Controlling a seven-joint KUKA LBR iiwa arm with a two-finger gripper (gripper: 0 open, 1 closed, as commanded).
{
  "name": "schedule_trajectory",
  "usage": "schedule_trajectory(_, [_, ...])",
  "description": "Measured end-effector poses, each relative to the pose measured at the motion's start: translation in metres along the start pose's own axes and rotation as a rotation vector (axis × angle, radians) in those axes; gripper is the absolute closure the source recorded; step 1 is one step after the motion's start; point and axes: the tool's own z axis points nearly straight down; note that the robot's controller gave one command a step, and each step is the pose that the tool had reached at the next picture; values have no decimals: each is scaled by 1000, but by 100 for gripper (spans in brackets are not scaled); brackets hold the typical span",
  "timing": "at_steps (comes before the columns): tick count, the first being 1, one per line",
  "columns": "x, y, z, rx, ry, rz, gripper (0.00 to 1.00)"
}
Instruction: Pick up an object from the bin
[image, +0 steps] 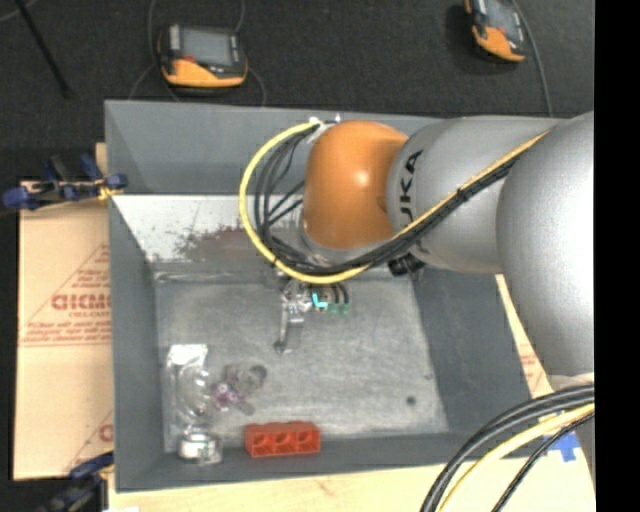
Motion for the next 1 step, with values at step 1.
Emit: schedule_trajectory(1, [57,43,23,0,-2,-189,0])
